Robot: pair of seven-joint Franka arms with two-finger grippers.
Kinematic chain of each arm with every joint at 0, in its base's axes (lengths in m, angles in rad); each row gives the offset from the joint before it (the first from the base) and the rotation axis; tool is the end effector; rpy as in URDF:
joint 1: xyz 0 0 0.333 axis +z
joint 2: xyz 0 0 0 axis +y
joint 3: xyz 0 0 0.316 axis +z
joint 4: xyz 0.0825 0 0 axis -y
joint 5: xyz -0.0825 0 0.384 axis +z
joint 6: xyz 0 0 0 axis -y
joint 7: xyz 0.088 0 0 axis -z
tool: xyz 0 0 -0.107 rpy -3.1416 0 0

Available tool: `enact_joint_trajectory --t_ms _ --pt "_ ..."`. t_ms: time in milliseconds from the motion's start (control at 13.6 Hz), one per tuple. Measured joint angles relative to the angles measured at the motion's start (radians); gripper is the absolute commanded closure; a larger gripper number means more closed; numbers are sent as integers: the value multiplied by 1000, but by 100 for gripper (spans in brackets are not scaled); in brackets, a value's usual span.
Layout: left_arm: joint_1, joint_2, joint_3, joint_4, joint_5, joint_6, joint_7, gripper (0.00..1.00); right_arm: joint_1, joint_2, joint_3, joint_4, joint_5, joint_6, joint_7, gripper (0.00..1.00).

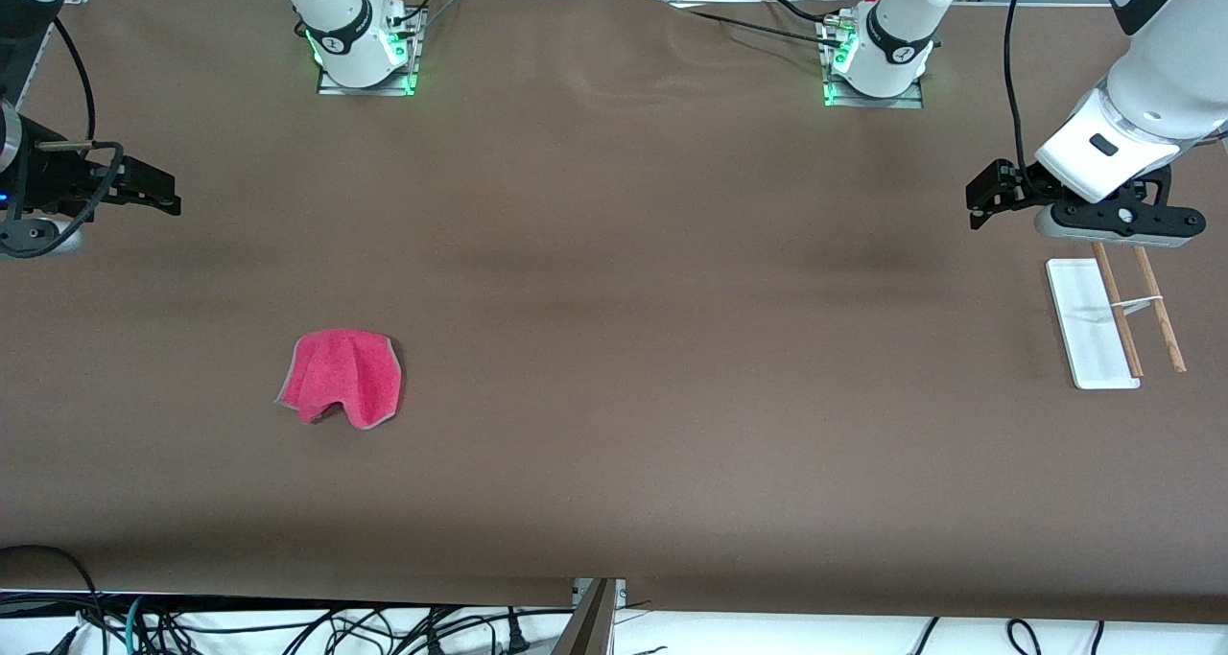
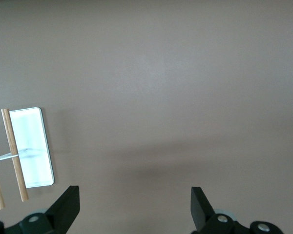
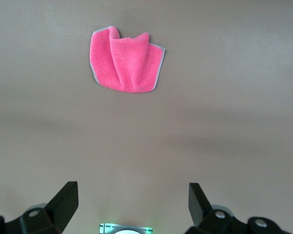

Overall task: Pass towel and hang on rack
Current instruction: 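Move the right gripper down toward the pink towel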

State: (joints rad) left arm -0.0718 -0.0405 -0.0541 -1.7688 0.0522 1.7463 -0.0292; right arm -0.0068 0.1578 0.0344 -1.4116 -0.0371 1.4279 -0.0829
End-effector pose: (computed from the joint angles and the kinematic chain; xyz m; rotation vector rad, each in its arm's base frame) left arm 0.5479 -0.0651 0.5680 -3.0850 0.1626 -0.0340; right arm 0.5870 0.0101 0.5969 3.1015 0.1673 -0.2213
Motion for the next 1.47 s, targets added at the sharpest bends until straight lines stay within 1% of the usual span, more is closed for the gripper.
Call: enact_joint_trajectory --t_ms 1105,1252,1473 --pt "0 0 2 1 0 -6 0 0 7 6 5 0 0 29 0 0" --pt "0 0 2 1 0 -8 0 0 8 33 5 0 1 38 0 0" --pt "0 0 2 2 0 -12 0 0 8 107 5 -2 1 90 0 0"
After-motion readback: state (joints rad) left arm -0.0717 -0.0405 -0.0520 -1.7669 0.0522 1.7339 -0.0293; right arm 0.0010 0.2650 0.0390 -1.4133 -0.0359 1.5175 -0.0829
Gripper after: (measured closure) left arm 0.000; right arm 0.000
